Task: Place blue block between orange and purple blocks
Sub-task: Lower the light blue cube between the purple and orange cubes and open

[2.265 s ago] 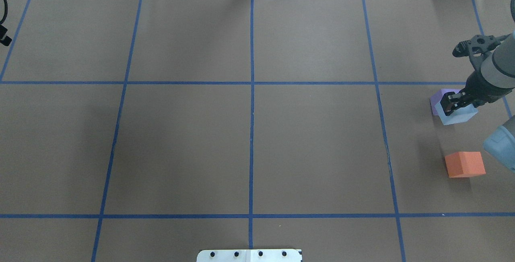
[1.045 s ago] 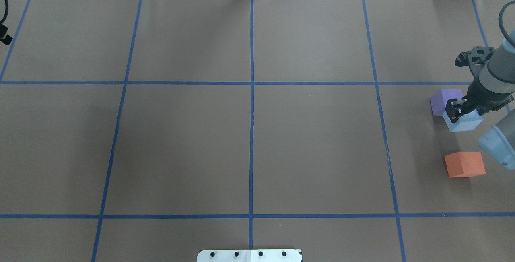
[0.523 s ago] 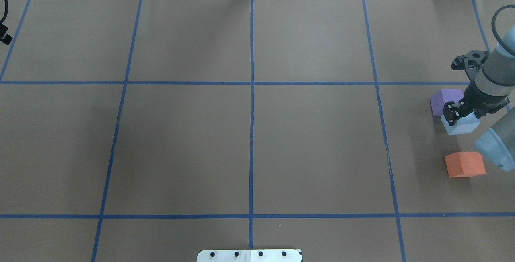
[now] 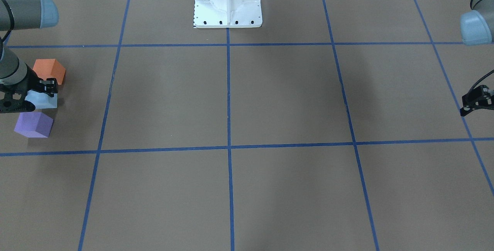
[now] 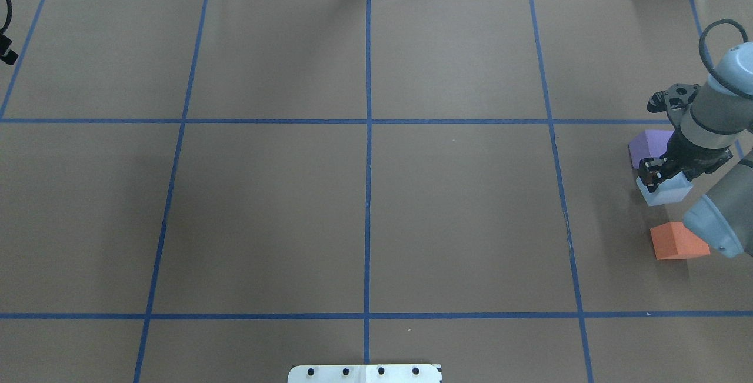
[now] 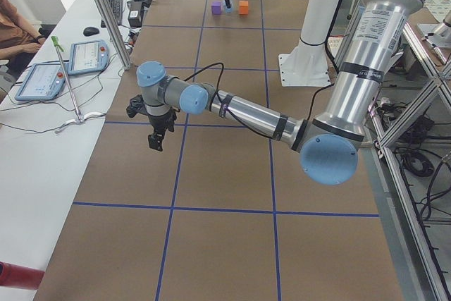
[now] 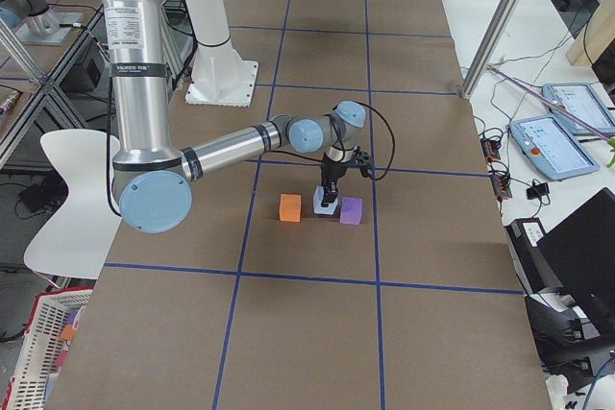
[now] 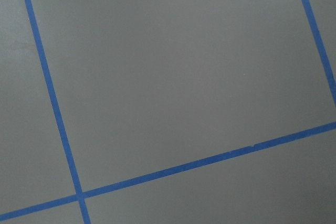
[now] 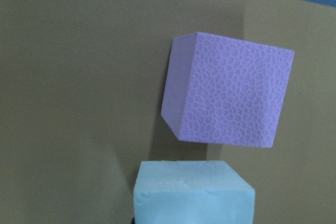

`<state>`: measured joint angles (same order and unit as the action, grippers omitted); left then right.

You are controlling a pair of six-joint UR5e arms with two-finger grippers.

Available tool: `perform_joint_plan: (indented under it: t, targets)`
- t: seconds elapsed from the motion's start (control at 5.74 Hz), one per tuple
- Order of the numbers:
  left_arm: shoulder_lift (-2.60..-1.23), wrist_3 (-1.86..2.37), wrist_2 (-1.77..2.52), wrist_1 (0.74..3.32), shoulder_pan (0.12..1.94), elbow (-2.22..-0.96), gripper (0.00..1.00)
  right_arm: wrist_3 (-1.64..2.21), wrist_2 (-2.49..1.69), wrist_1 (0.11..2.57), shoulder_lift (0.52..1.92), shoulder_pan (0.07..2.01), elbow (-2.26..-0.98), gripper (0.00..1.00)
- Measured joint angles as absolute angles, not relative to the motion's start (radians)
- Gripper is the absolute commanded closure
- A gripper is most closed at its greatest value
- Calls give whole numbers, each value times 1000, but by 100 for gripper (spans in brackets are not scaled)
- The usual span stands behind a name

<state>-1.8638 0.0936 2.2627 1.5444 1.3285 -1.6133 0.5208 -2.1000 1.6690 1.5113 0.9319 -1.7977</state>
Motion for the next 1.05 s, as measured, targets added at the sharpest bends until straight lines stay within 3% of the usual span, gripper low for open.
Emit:
perform_joint_plan:
  t: [0.35, 0.52, 0.7, 1.05]
  targets:
    - [-1864, 94, 2263, 1544, 1329, -1616, 0, 522, -2099, 1646, 1502, 929, -1763, 100]
    - [-1864, 96, 2263, 1543, 1329, -1620, 0, 524, -2100, 1615, 1500, 929, -1737, 74]
    - [-1864, 97, 2263, 1543, 1330, -1622, 0, 524, -2109, 1597, 1500, 931, -1728, 57]
    - [-1864, 99, 2263, 1543, 1330, -1624, 0, 524, -2144, 1588, 1507, 934, -1737, 1]
